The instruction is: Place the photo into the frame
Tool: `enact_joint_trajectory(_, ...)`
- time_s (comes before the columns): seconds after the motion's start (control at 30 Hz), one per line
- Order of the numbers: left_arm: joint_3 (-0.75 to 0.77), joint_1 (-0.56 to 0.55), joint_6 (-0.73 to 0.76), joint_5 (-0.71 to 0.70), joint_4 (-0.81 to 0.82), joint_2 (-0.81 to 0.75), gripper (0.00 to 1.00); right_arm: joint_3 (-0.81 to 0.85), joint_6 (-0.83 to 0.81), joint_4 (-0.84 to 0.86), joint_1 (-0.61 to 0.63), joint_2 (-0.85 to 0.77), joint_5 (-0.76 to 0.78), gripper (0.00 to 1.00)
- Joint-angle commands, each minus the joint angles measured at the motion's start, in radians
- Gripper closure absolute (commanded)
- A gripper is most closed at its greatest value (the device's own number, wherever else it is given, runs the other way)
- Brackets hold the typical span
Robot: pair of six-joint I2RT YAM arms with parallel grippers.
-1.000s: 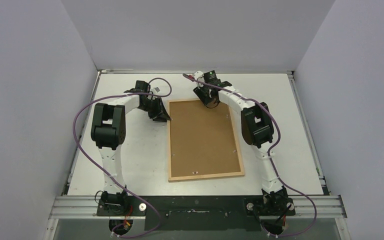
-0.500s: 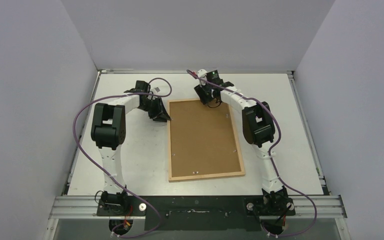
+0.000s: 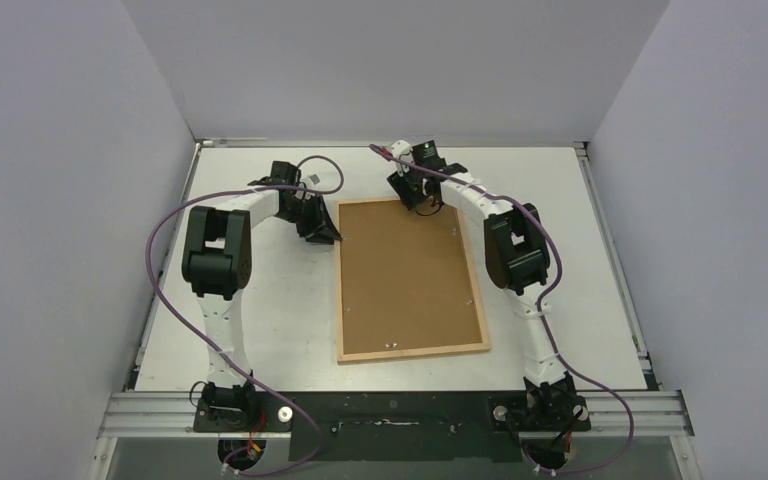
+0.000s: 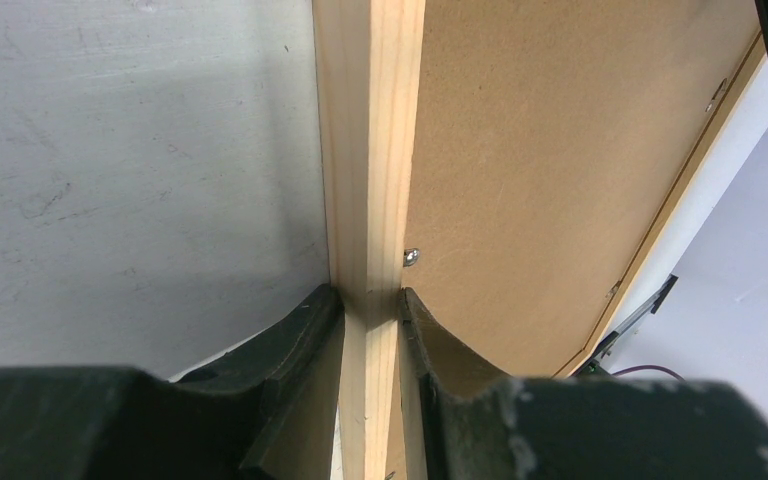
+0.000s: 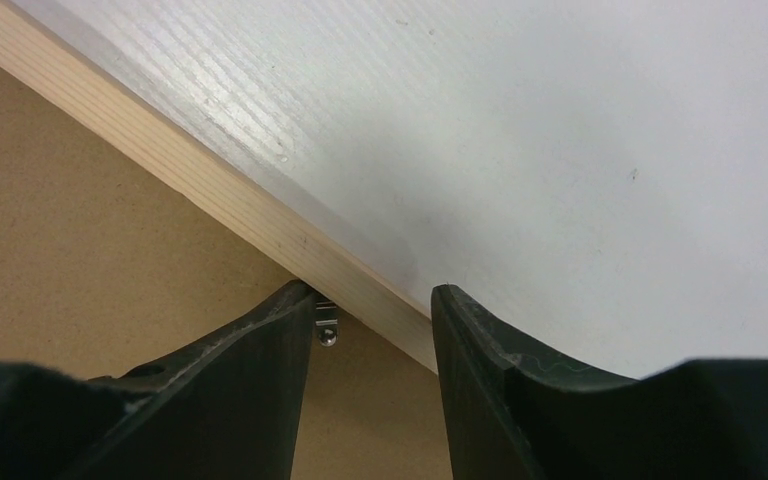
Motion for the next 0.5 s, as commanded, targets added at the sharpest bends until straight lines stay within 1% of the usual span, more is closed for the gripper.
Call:
enact_joint_trajectory(0.0, -0.016, -0.008, 0.041, -0.069, -0.045, 0.041, 0.77, 0.004, -0.033, -0.103, -0.015, 0.006, 0.035, 0.57)
enact_joint_trajectory(0.1, -0.019, -0.007, 0.042, -0.071, -0.046, 0.041, 0.77, -0.002, -0.027, -0.094, -0.017, 0.003, 0.047, 0.63)
enact_joint_trajectory(0.33, -0.021, -0.008, 0.048, -0.081, -0.052, 0.041, 0.78, -0.013, -0.008, -0.068, -0.024, -0.003, 0.032, 0.67)
enact_joint_trajectory(0.47, -0.021, -0.008, 0.049, -0.086, -0.055, 0.041, 0.78, -0.013, 0.002, -0.065, -0.027, 0.001, 0.019, 0.73)
